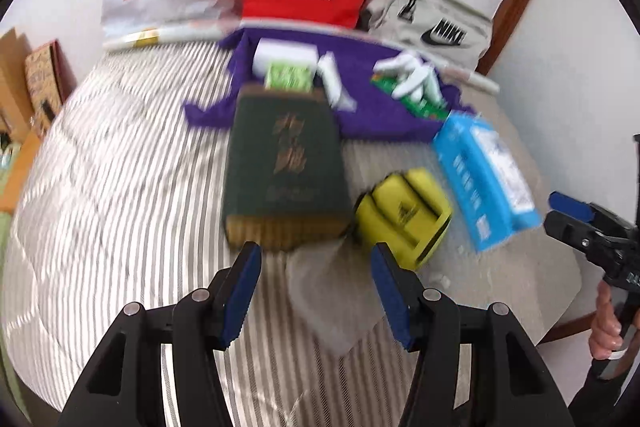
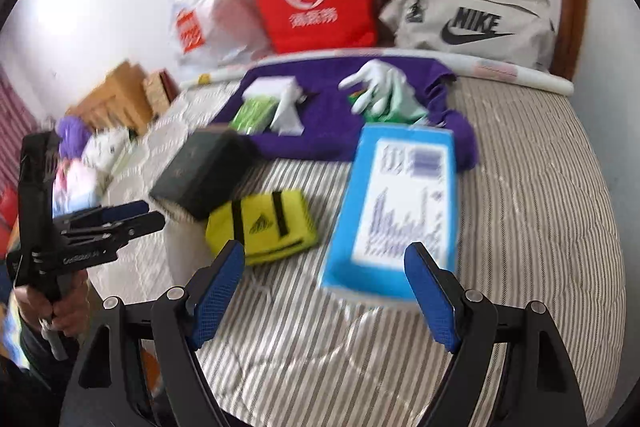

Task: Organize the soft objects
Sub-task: 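Move both grippers back toward the yellow pouch and mesh bag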

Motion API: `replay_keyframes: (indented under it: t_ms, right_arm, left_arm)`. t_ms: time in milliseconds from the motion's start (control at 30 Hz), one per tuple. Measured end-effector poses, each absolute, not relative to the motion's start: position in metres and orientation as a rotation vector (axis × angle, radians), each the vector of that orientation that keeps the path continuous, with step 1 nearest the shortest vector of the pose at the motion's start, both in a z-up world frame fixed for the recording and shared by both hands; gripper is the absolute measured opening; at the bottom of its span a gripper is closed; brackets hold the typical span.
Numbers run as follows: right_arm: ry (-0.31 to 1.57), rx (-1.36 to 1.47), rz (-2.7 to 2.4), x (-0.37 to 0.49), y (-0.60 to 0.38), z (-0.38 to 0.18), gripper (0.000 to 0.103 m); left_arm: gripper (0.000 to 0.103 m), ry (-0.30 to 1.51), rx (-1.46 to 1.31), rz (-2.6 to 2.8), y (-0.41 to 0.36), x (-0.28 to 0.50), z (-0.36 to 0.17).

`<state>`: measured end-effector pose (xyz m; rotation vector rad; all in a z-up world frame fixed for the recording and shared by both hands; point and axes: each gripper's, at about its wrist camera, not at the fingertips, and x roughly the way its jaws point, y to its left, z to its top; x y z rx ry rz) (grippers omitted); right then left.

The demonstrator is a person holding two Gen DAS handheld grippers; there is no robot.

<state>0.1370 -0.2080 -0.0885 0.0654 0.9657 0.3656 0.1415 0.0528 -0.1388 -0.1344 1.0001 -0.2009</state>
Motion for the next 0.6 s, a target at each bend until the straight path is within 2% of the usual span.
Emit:
replay_keyframes:
  t_ms: [400, 533, 567, 600]
  right_arm:
    - [0.984, 0.084, 0.347, 0.094, -0.211, -0.118, 0.081]
    - [0.997, 0.096, 0.322, 0.087, -0.217, -0.124, 0.081]
    - [0.998, 0.104, 0.318, 0.085, -0.220, -0.125, 0.081]
    - [0.999, 0.110, 0.317, 0.085, -0.221, -0.126, 0.081]
  left_arm:
    - [0.052, 0.973, -0.114, -0.234, 0.042, 0.136, -0.176]
    - [0.036, 0.971, -0.105, -0.239, 0.034, 0.141, -0.182]
    - [0.025, 0.966, -0.094, -0.238, 0.032, 0.142, -0.183]
    - [0.019, 0.963, -0.080, -0.231, 0.030, 0.142, -0.184]
